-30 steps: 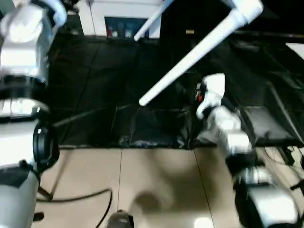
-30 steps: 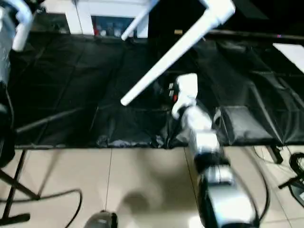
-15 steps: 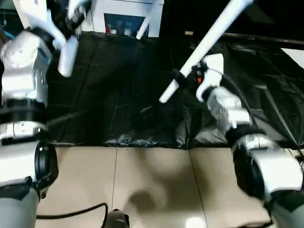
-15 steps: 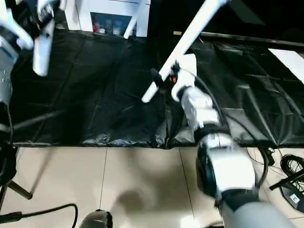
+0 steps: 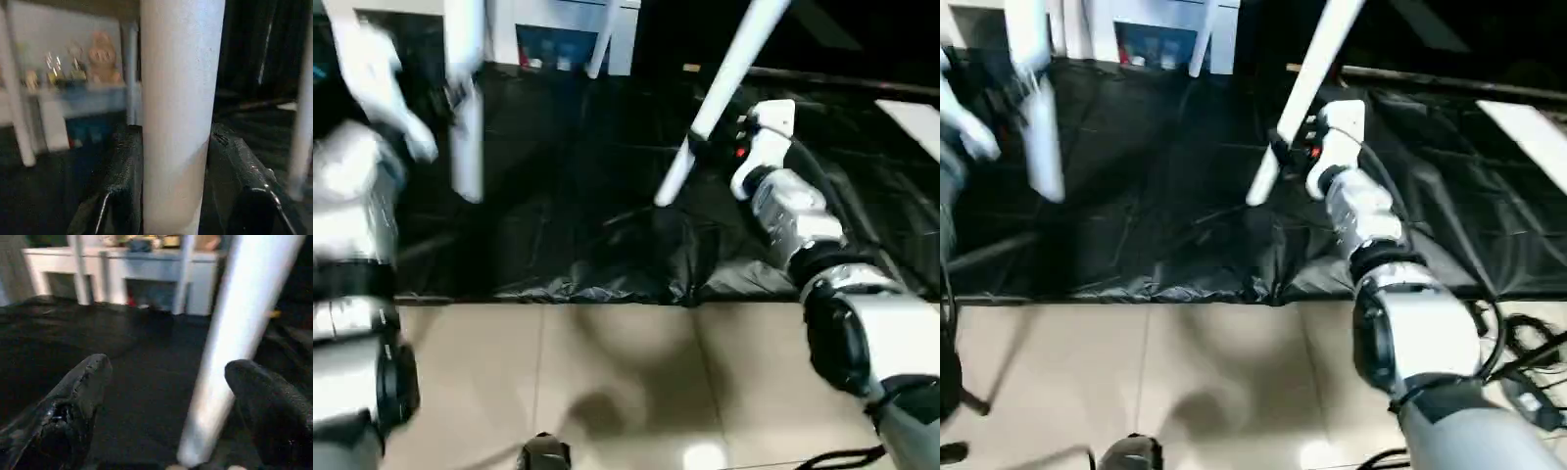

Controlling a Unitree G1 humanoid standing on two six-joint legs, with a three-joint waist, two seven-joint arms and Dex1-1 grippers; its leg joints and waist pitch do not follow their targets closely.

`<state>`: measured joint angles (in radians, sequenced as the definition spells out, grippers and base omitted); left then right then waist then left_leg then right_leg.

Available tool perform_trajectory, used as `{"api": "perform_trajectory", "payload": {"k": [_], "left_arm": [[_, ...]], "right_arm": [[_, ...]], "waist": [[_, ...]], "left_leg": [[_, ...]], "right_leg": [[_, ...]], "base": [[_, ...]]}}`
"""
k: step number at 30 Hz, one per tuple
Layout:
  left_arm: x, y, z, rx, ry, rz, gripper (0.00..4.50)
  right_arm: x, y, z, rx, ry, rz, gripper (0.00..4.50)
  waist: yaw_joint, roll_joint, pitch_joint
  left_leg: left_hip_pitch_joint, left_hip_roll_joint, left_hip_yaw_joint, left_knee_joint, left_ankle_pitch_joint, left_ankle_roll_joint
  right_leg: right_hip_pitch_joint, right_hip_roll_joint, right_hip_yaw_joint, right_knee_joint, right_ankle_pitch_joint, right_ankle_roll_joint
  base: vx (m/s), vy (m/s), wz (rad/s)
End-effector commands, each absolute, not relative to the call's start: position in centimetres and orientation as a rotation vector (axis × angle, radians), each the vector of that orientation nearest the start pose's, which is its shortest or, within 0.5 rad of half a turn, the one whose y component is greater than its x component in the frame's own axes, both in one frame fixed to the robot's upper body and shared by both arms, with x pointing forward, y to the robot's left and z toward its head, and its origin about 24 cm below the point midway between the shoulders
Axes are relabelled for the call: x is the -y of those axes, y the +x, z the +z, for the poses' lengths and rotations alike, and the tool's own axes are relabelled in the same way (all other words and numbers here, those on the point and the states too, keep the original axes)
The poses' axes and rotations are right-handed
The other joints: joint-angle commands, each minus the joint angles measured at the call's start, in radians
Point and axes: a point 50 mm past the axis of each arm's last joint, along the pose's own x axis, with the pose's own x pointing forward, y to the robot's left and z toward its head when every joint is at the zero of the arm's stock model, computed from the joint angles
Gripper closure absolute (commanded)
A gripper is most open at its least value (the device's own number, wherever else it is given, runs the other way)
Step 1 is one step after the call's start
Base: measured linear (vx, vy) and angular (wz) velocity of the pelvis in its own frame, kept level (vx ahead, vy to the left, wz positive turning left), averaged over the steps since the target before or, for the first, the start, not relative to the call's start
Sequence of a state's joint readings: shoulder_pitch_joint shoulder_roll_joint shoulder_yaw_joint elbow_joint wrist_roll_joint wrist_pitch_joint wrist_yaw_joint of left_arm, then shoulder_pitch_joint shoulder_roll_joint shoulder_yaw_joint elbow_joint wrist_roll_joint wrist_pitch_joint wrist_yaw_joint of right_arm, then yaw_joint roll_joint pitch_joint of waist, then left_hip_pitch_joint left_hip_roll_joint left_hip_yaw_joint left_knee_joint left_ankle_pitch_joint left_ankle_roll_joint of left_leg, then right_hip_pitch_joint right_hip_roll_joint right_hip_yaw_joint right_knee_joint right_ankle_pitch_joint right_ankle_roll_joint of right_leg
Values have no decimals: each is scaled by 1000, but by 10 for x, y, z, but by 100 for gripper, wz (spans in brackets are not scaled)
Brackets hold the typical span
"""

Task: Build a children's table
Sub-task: Flip table

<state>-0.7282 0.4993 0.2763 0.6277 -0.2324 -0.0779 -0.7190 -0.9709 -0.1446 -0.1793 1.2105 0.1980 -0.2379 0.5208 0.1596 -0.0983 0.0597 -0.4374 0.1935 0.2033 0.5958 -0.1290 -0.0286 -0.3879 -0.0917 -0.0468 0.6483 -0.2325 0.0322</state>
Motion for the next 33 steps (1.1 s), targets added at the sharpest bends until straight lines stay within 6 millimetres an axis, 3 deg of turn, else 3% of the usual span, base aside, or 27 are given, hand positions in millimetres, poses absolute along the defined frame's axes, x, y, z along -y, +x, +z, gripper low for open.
{"api": "perform_trajectory", "payload": {"k": [1, 2, 5, 6, 7, 8, 10, 11, 12, 14, 16, 18, 20, 22, 24, 26, 28, 29, 30, 32, 33], "left_arm": [[-251, 358, 190, 295, 178, -454, 278], [-253, 357, 187, 285, 173, -448, 278], [-255, 356, 183, 274, 167, -441, 279], [-255, 356, 182, 267, 162, -437, 279], [-256, 355, 180, 263, 159, -435, 279], [-257, 353, 176, 247, 162, -433, 279], [-258, 351, 172, 236, 161, -427, 279], [-259, 350, 170, 231, 160, -425, 223], [-258, 347, 163, 194, 149, -451, 209], [-258, 341, 153, 164, 118, -487, 203], [-260, 334, 147, 151, 108, -494, 192], [-264, 328, 144, 148, 106, -474, 171], [-273, 317, 139, 129, 115, -407, 159], [-277, 311, 136, 118, 121, -375, 138], [-277, 293, 127, 83, 140, -352, 132], [-274, 279, 121, 74, 149, -316, 132], [-271, 269, 117, 74, 139, -270, 132], [-270, 265, 115, 81, 139, -236, 132], [-270, 264, 115, 85, 142, -217, 132], [-266, 258, 110, 78, 169, -174, 132], [-266, 258, 110, 78, 170, -173, 132]], "right_arm": [[131, 386, 94, 31, 119, 535, 31], [130, 381, 88, 35, 118, 557, 31], [129, 371, 81, 40, 127, 588, 31], [128, 363, 77, 42, 122, 605, 31], [128, 357, 74, 42, 120, 616, 31], [128, 346, 72, 43, 123, 627, 31], [129, 336, 70, 45, 116, 631, 31], [129, 332, 70, 46, 115, 632, 31], [129, 325, 70, 45, 118, 630, 31], [131, 318, 70, 45, 108, 623, 31], [132, 313, 72, 45, 96, 624, 31], [132, 309, 73, 44, 86, 626, 31], [132, 303, 75, 35, 75, 621, 31], [133, 301, 75, 33, 74, 617, 31], [134, 294, 76, 10, 78, 599, 31], [132, 287, 73, -15, 67, 597, 31], [130, 281, 71, -22, 48, 605, 31], [128, 279, 70, -28, 44, 605, 31], [128, 278, 69, -32, 44, 604, 31], [128, 276, 69, -38, 48, 597, 31], [128, 276, 69, -39, 48, 597, 31]], "waist": [[-14, 34, -86], [-18, 29, -85], [-18, 25, -83], [-13, 24, -77], [-19, 23, -76], [-20, 23, -73], [-21, 21, -68], [-26, 18, -67], [-31, 16, -69], [-35, 18, -68], [-37, 19, -65], [-42, 28, -65], [-49, 31, -65], [-55, 28, -65], [-57, 24, -66], [-59, 27, -66], [-61, 27, -61], [-63, 27, -57], [-63, 27, -57], [-63, 26, -52], [-65, 26, -51]], "left_leg": [[74, 47, -17, -74, -252, -90], [77, 45, -17, -76, -254, -92], [75, 45, -17, -79, -296, -100], [77, 46, -18, -81, -307, -100], [74, 47, -23, -88, -340, -109], [79, 48, -23, -89, -371, -119], [74, 50, -27, -94, -401, -122], [72, 48, -31, -98, -453, -133], [73, 48, -31, -97, -468, -140], [70, 49, -33, -99, -451, -140], [75, 48, -32, -99, -473, -142], [79, 48, -34, -100, -499, -153], [80, 49, -35, -102, -517, -156], [75, 50, -36, -103, -502, -150], [70, 48, -34, -102, -458, -134], [70, 48, -30, -100, -419, -117], [72, 51, -29, -102, -448, -118], [74, 48, -31, -101, -497, -125], [74, 48, -31, -101, -497, -125], [82, 46, -39, -99, -576, -143], [78, 49, -42, -103, -579, -146]], "right_leg": [[11, -51, 24, -47, 74, -196], [11, -45, 21, -47, 90, -203], [13, -54, 25, -54, 21, -202], [13, -53, 27, -61, 2, -185], [14, -54, 27, -63, -42, -177], [10, -56, 30, -71, -85, -169], [11, -59, 31, -76, -120, -158], [12, -65, 32, -85, -210, -148], [10, -66, 33, -87, -243, -145], [8, -64, 36, -89, -246, -139], [2, -64, 37, -94, -277, -138], [-4, -62, 39, -96, -282, -137], [-5, -57, 39, -94, -256, -143], [1, -55, 38, -91, -216, -150], [7, -53, 38, -88, -176, -152], [7, -48, 39, -84, -133, -156], [5, -49, 40, -90, -166, -153], [-1, -49, 42, -102, -249, -137], [-1, -49, 42, -102, -249, -137], [-13, -53, 45, -117, -369, -103], [-9, -53, 45, -115, -365, -99]], "base": [[0, 0, 0], [0, 0, 0], [0, 0, 0], [0, 0, 0], [0, 0, 0], [0, 0, 0], [0, 0, 0], [0, 0, 0], [0, 0, 0], [0, 0, 0], [0, 0, 0], [0, 0, 0], [0, 0, 0], [0, 0, 0], [0, 0, 0], [0, 0, 0], [0, 0, 0], [0, 0, 0], [0, 0, 0], [0, 0, 0], [0, 0, 0]]}}
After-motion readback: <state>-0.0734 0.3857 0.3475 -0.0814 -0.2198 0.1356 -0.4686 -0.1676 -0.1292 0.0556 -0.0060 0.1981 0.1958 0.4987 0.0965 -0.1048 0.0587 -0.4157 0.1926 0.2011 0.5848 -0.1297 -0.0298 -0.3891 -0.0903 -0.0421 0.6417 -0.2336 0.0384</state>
